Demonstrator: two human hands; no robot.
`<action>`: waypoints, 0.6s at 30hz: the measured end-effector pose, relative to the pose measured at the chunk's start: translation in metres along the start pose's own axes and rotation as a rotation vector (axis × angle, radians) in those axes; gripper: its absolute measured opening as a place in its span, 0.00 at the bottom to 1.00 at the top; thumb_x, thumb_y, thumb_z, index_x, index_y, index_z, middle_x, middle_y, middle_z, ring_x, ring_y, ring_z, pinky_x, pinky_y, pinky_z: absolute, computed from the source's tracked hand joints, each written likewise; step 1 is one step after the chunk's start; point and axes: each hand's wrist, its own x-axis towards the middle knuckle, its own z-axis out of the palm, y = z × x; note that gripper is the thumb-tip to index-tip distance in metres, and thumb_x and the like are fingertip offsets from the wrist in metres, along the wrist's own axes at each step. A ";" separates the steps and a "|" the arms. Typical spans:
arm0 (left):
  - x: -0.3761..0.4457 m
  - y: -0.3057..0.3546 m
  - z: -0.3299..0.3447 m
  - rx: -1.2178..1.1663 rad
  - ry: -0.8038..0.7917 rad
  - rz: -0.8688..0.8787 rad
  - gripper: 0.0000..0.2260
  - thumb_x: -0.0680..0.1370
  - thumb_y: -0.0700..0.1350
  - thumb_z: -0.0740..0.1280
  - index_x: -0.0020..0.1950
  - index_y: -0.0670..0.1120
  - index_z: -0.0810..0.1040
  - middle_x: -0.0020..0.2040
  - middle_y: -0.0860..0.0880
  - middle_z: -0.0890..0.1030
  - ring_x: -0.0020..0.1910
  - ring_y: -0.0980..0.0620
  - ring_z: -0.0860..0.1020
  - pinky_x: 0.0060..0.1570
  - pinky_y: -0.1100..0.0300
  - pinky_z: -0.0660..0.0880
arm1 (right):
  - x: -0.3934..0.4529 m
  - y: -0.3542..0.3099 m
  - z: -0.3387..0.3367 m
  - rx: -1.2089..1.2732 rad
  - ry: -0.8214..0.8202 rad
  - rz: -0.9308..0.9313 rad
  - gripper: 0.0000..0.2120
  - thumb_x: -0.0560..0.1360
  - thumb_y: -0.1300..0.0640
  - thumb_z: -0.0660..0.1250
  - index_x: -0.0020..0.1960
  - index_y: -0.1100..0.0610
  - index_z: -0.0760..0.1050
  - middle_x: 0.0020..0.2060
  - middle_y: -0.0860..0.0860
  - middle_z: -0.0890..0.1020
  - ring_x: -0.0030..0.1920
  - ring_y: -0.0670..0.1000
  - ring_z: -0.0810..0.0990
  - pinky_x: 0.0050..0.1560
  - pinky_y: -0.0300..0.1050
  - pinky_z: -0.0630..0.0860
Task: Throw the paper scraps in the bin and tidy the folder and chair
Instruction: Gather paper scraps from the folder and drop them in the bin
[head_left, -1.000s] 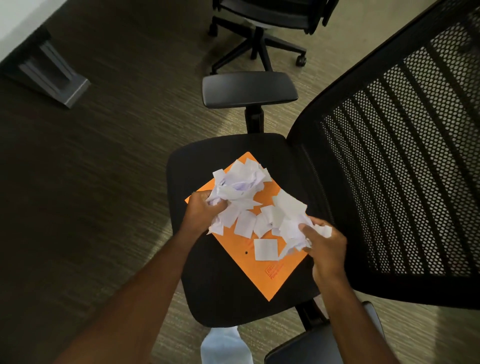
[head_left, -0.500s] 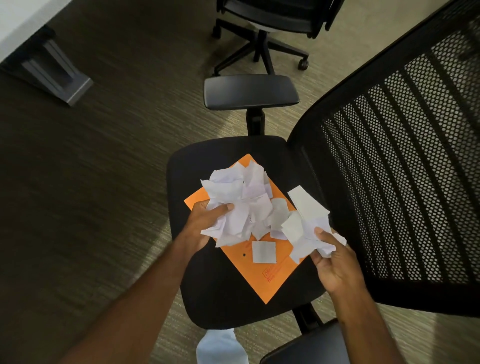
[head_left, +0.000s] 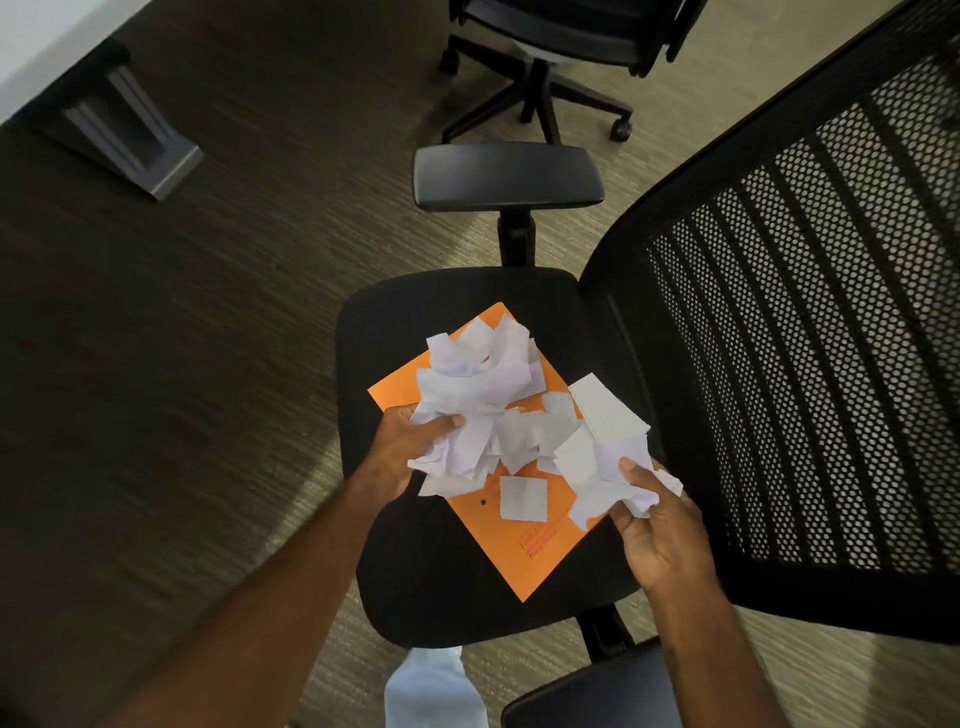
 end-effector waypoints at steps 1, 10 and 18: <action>-0.002 -0.002 -0.001 -0.019 0.000 0.010 0.13 0.71 0.42 0.78 0.54 0.43 0.84 0.52 0.44 0.87 0.51 0.45 0.85 0.48 0.53 0.82 | 0.000 0.000 -0.001 -0.004 0.000 0.000 0.17 0.69 0.65 0.73 0.58 0.59 0.80 0.53 0.58 0.86 0.54 0.57 0.85 0.52 0.53 0.82; -0.018 0.000 0.002 -0.096 0.026 0.023 0.08 0.72 0.41 0.77 0.50 0.45 0.85 0.46 0.47 0.88 0.46 0.48 0.86 0.39 0.58 0.81 | -0.003 0.008 -0.003 -0.005 0.030 0.018 0.22 0.70 0.67 0.73 0.64 0.60 0.77 0.55 0.58 0.85 0.56 0.57 0.85 0.52 0.54 0.82; -0.042 0.022 -0.006 -0.289 -0.052 -0.008 0.09 0.72 0.43 0.76 0.52 0.46 0.86 0.53 0.44 0.86 0.53 0.45 0.84 0.48 0.53 0.82 | -0.011 0.003 0.006 0.024 -0.050 0.013 0.26 0.67 0.64 0.74 0.65 0.60 0.77 0.56 0.58 0.85 0.54 0.56 0.86 0.50 0.52 0.84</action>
